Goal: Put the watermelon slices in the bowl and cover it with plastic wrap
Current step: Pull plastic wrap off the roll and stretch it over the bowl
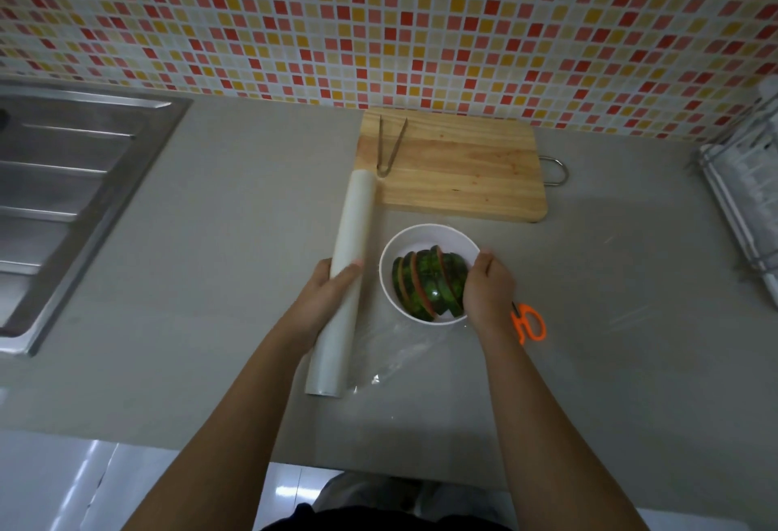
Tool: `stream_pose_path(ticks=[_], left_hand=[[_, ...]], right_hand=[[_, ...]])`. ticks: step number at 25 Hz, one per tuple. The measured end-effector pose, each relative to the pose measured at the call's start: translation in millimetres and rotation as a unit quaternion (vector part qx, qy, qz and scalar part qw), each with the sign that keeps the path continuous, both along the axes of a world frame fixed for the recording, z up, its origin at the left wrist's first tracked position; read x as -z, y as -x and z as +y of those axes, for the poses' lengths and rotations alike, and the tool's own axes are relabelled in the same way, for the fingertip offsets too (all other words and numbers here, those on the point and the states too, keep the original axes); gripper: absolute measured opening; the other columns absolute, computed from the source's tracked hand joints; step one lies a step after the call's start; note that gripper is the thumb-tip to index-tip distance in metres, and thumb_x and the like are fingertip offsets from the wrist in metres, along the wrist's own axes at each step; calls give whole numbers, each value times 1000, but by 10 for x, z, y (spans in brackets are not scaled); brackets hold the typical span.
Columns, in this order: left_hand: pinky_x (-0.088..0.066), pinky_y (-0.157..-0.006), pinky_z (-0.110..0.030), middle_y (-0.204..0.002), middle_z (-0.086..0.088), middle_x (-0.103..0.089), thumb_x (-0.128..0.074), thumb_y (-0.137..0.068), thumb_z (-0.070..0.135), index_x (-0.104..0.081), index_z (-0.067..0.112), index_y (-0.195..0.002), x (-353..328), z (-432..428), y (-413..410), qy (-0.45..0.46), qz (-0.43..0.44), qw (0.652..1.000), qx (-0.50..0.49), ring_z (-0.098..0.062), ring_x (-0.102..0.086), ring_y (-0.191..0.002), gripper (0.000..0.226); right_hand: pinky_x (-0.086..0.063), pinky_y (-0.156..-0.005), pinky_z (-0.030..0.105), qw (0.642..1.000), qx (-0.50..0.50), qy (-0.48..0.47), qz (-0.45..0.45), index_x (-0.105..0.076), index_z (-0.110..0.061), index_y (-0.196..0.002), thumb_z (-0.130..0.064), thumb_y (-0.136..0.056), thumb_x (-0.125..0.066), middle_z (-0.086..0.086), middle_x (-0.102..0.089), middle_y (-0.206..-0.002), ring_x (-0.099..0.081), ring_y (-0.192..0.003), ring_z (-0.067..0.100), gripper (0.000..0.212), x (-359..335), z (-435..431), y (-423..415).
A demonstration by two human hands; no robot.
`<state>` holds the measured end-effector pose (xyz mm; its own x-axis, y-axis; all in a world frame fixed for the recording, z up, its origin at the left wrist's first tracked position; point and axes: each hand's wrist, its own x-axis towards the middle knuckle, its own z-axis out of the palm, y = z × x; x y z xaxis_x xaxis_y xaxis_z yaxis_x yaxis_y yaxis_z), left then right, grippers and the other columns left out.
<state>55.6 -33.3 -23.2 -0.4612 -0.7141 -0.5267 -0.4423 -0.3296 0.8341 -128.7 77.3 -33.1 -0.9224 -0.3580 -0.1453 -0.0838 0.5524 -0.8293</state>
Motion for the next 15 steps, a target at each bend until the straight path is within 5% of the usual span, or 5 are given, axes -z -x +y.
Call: stream_pose_path(ticks=[3,10,13,15], left_hand=[[-49,-57,-31,-100,-12,-61,-70,-59,32,-48,15,-109,-9,43,-95,-29,6,1000,9,-21,-63,-77,57],[-50,-65,-27,-106,4,-59,-67,-83,38,-40,27,-124,54,240,-199,14,51,998,-22,-13,-63,-88,50],[-49,-55,-28,-95,-9,-62,-70,-63,30,-51,11,-108,55,285,-263,-42,32,998,-26,-18,-62,-71,52],[-51,-62,-31,-91,-10,-65,-70,-69,33,-59,14,-99,70,277,-332,-24,17,999,-12,-19,-62,-71,38]], right_hand=[[-37,-78,33,1000,3,-4,12,-58,7,-102,-24,-100,-24,28,-61,-109,-56,-103,40,46,-1,-6,-9],[-34,-74,30,1000,13,-6,26,-59,8,-105,-24,-100,-24,29,-62,-109,-56,-103,40,47,-19,-14,-41],[-40,-80,35,999,12,-15,29,-59,8,-108,-24,-100,-23,29,-62,-111,-56,-105,41,48,-32,-23,-43],[-38,-78,34,999,15,-16,32,-59,9,-104,-23,-100,-23,31,-61,-110,-56,-103,42,48,-43,-22,-51]])
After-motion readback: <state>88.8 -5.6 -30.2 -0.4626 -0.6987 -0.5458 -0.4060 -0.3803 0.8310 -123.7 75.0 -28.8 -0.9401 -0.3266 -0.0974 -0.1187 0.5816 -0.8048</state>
